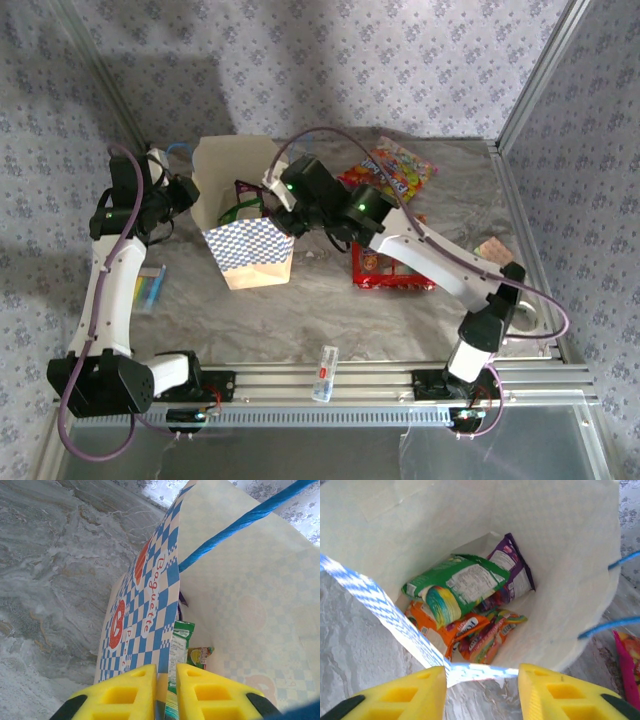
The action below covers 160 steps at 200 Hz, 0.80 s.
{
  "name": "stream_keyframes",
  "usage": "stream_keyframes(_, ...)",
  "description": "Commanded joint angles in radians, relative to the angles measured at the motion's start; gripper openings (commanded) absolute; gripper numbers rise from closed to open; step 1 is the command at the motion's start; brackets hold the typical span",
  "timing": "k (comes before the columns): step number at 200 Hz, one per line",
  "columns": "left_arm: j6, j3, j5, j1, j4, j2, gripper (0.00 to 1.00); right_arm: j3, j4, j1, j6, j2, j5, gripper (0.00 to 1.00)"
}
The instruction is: Place the snacks into the paper bag
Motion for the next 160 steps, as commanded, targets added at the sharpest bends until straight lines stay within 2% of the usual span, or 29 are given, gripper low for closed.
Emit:
stream_keyframes(1,-0.002,0.034,0.016,0.007,-0.020,-0.023,0.20,-0.070,0.033,-0.028,0.072,-0.097,0.032,0.56)
stream_keyframes(45,0.003,0.056,0.014,0.008,-0.034,-0.013,0.20,-0.262,0.046,-0.104,0.160,-0.270,0.044,0.67)
stream_keyframes(97,-0.011,0.050,0.013,0.007,-0.033,-0.009,0.21,-0.450,0.035,-0.228,0.246,-0.462,0.000,0.71)
stream_keyframes(160,-0.029,0.042,0.007,0.006,-0.036,-0.006,0.23,-0.575,-0.049,-0.370,0.366,-0.528,0.024,0.74)
